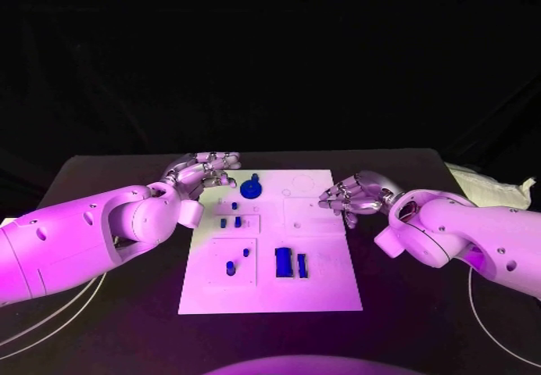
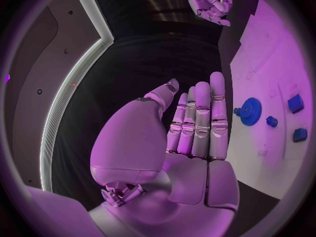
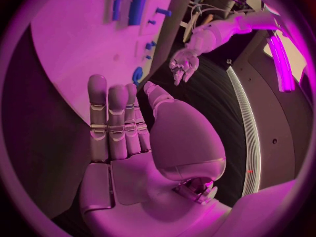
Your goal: Assemble the parts on the task board
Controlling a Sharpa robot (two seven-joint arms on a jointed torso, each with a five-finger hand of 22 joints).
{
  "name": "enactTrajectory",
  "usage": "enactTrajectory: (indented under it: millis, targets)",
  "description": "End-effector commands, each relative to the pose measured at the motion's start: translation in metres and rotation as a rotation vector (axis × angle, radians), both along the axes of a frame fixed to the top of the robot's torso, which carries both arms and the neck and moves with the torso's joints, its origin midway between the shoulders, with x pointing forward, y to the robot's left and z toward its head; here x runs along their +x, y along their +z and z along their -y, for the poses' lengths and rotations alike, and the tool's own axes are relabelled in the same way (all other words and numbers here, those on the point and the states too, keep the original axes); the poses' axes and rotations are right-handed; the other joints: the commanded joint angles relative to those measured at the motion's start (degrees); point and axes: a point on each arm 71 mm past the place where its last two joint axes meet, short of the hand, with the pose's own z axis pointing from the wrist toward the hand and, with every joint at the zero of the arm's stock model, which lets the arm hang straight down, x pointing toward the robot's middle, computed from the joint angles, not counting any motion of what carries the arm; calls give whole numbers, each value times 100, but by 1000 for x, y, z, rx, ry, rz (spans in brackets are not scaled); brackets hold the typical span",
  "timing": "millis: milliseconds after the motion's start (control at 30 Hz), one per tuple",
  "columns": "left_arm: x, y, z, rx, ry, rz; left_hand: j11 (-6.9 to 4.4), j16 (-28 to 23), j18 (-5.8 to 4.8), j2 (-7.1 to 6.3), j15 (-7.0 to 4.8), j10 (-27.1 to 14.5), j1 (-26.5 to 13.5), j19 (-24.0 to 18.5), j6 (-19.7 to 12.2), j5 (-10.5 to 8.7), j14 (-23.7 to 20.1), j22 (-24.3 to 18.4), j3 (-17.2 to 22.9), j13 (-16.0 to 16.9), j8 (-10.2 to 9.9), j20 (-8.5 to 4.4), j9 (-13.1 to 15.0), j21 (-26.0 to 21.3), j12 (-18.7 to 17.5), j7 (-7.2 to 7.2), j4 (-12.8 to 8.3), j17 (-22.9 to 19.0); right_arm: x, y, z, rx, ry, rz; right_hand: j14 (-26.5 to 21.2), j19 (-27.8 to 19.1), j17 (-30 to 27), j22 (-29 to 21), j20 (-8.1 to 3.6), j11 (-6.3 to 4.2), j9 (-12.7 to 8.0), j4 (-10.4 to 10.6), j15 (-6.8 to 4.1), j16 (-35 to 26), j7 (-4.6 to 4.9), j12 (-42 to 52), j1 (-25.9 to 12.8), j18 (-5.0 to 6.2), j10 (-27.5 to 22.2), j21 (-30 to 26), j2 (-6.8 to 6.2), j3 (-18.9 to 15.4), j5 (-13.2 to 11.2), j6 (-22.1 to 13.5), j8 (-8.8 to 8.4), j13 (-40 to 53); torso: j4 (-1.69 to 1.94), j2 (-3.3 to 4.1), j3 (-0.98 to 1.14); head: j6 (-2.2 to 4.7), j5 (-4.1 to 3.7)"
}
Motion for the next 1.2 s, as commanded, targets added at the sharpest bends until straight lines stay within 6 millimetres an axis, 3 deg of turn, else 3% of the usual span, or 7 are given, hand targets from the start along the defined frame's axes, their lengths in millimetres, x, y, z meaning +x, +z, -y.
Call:
enactTrajectory:
  millis: [33, 333, 800, 833, 867, 900, 1200]
  targets:
    - [6, 0, -6, -31, 113, 33, 33, -772, 65, 44, 104, -107, -10, -502, -15, 21, -407, -287, -41, -50, 52, 83, 2, -435, -11, 23, 21, -412, 20, 9, 5, 334, -61, 29, -341, -241, -599, -544, 90, 139, -75, -22, 140, -966, 117, -705, 131, 70, -277, -721, -4, 178, -94, -138, -37, -704, 36, -126, -35, 240, -26]
    - [17, -10, -8, -46, 253, 42, 259, -3514, 84, 109, 569, -471, 66, -1816, -170, 27, -709, -1804, -223, -202, -80, 647, -11, -1541, -488, 50, 62, -1697, 75, 7, 17, 494, -124, 94, -1344, -945, -2071, -1967, 612, 457, -400, -156, 644, -3335, 283, -1967, 330, 61, -261, -2773, -112, 789, -339, -190, -48, -2835, 21, -272, -57, 835, 16]
    - [31, -19, -4, -15, 285, 94, 259, -4392, 132, 282, 625, -330, 176, -2025, -21, 39, -400, -2639, -446, -205, -188, 767, -9, -1513, -708, 46, 31, -2068, 91, -17, 7, 555, -116, 89, -928, -359, -3265, -2923, 756, 574, -898, -443, 753, -4178, 339, -2210, 238, 92, -317, -3833, 109, 748, -469, -263, -40, -4342, 45, -387, 8, 1046, 49]
    - [31, -21, -5, -10, 269, 60, -22, -4714, -211, 650, 368, -2126, -2178, -3398, -1756, -548, -2087, -3409, -880, -560, -645, 308, -385, -1892, -906, -297, 59, -2548, 92, -18, 10, 500, -163, 83, -2923, -2235, -3494, -3173, 400, 317, -1077, -431, 574, -4653, 0, -2588, -2031, -295, -2171, -4094, 348, 233, -797, -1930, -406, -4500, 24, -373, -24, 1018, 48]
    - [31, -21, -4, -9, 269, 60, -27, -4732, -211, 650, 362, -2138, -2210, -3407, -1764, -548, -2085, -3437, -900, -560, -645, 300, -385, -1892, -913, -302, 59, -2548, 92, -18, 10, 501, -163, 83, -2885, -2190, -3514, -3187, 379, 299, -1090, -431, 553, -4653, -11, -2588, -2062, -295, -2168, -4094, 348, 234, -797, -1930, -406, -4901, 26, -376, -23, 1018, 47]
    - [30, -21, -4, -7, 269, 60, -47, -4759, -211, 650, 346, -2252, -2369, -3489, -1871, -548, -2190, -3493, -940, -560, -645, 265, -385, -1892, -937, -327, 59, -2548, 92, -18, 10, 502, -165, 84, -2988, -2283, -3535, -3206, 343, 282, -1106, -431, 133, -4653, -35, -2588, -2209, -296, -2279, -4094, 348, 205, -821, -2028, -406, -4901, 32, -384, -20, 1017, 45]
    - [13, -22, 12, 65, 287, 79, -239, -4976, -373, 650, 174, -3446, -3970, -4414, -3028, -548, -3312, -4012, -1259, -560, -645, -44, -385, -1892, -1416, -553, 59, -2548, 74, -20, -1, 536, -226, 113, -4349, -3573, -4043, -3768, 97, 106, -1509, -431, 133, -4653, -266, -2588, -3778, -432, -3542, -4666, 348, -153, -1054, -3145, -406, -4901, 238, -703, 92, 992, -37]
